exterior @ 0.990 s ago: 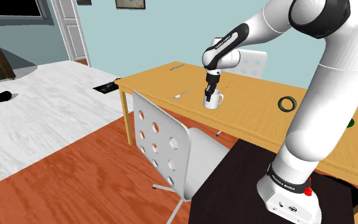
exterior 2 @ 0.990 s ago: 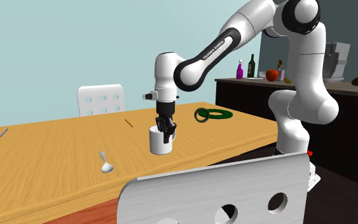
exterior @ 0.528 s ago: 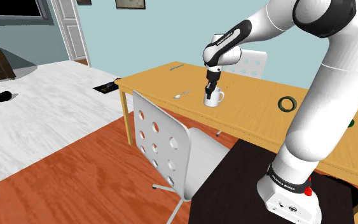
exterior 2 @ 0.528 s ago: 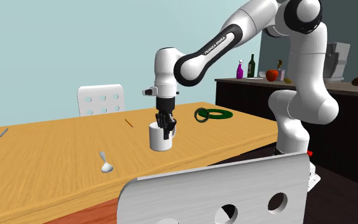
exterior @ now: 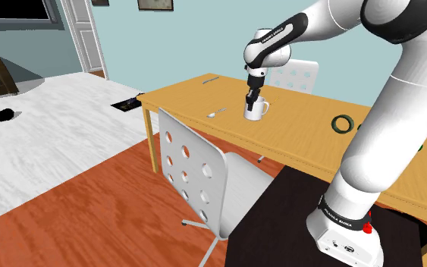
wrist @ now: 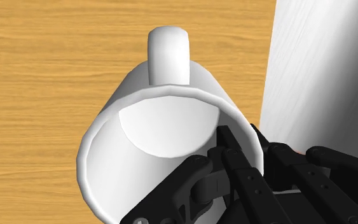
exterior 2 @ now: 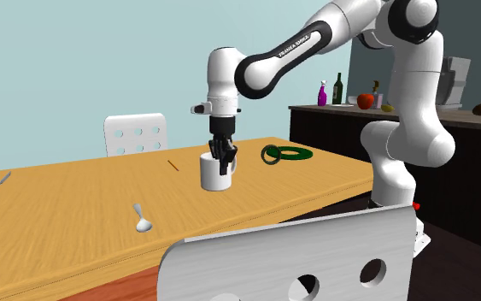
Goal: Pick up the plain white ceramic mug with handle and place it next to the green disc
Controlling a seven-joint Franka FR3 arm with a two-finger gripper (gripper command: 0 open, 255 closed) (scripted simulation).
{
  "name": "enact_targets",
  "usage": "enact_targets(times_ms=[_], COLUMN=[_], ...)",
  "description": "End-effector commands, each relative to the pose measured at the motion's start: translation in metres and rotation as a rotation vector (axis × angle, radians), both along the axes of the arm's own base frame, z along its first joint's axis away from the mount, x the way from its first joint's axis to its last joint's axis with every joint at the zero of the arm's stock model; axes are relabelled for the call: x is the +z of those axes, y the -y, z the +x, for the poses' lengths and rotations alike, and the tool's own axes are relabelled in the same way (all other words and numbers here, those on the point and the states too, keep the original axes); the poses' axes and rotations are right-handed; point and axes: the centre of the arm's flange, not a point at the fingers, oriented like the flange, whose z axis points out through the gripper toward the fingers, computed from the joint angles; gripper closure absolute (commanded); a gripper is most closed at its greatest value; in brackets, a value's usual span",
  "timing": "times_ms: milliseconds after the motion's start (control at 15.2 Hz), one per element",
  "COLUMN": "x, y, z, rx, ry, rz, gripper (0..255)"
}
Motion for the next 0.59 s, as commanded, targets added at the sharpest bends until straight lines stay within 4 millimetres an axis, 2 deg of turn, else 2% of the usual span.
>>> enact_targets(times_ms=[0,528], x=[0.01,0.053], y=[0.001,0.001], z=[0.0,0.0], rx=[0.0,0.0], ry=[0.0,0.0], rz=[0.0,0.0], gripper=[255,255])
